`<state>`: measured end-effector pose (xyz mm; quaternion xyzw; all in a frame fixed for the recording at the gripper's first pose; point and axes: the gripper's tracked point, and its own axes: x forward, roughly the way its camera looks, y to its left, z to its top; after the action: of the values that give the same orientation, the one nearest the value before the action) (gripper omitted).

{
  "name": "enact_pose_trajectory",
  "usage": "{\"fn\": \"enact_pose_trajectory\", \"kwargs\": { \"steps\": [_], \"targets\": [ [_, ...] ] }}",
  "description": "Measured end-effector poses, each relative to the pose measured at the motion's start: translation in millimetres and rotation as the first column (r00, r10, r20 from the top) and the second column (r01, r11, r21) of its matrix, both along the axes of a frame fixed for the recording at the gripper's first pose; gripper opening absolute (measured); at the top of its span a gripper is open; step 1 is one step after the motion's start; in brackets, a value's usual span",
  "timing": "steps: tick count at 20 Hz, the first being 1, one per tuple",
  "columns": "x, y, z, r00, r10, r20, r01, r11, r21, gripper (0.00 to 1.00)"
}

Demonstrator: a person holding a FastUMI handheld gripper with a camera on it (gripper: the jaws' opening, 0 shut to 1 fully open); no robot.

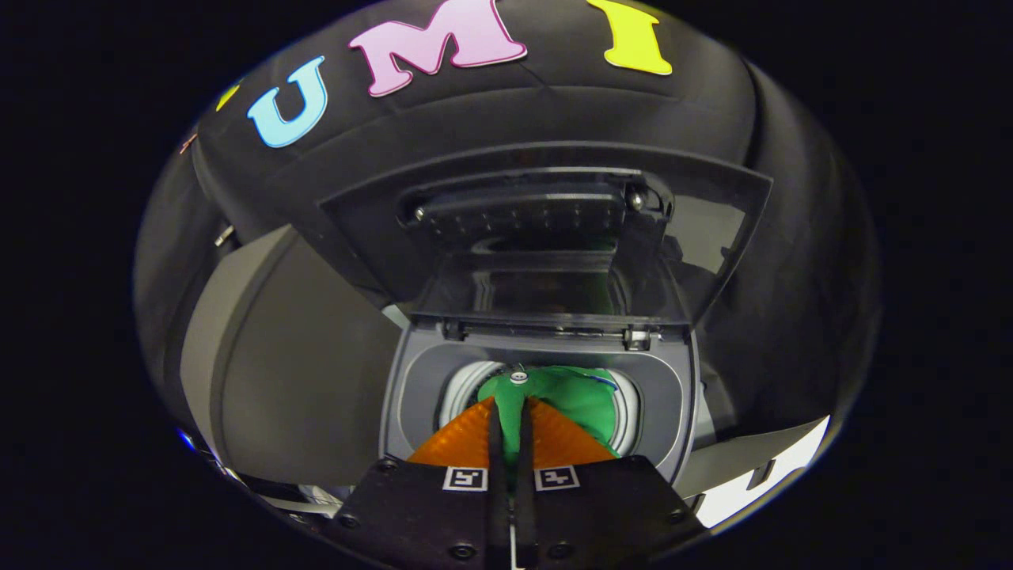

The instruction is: Put the clothes into the washing machine and then close the washing machine lid.

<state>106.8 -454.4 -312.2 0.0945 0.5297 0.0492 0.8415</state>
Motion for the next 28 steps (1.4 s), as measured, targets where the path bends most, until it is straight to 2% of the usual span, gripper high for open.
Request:
{"fn": "enact_pose_trajectory", "kwargs": {
  "steps": [4,8,12,16,17,19,20,21,28],
  "targets": [
    [-8,3,-24,0.999,0.014,-0.035,-0.015,1.0,-0.023,0.07],
    [-22,-4,-52,0.992,-0.014,-0.123,0.009,0.999,-0.046,0.07],
    [-31,-5,-63,0.986,-0.052,-0.161,0.048,0.998,-0.03,0.07],
    [-23,-8,-62,0.99,-0.055,-0.13,0.057,0.998,0.01,0.15],
    [-20,-8,-65,0.992,-0.061,-0.114,0.063,0.998,0.016,0.22],
    [-9,-9,-63,0.995,-0.079,-0.069,0.082,0.996,0.046,0.6],
    [-7,-10,-77,0.994,-0.088,-0.058,0.09,0.996,0.029,0.8],
    [-4,-21,-57,0.994,-0.099,-0.044,0.099,0.995,0.01,0.99],
    [12,-30,-32,0.984,-0.176,-0.004,0.176,0.984,0.011,0.99]
  ]
}}
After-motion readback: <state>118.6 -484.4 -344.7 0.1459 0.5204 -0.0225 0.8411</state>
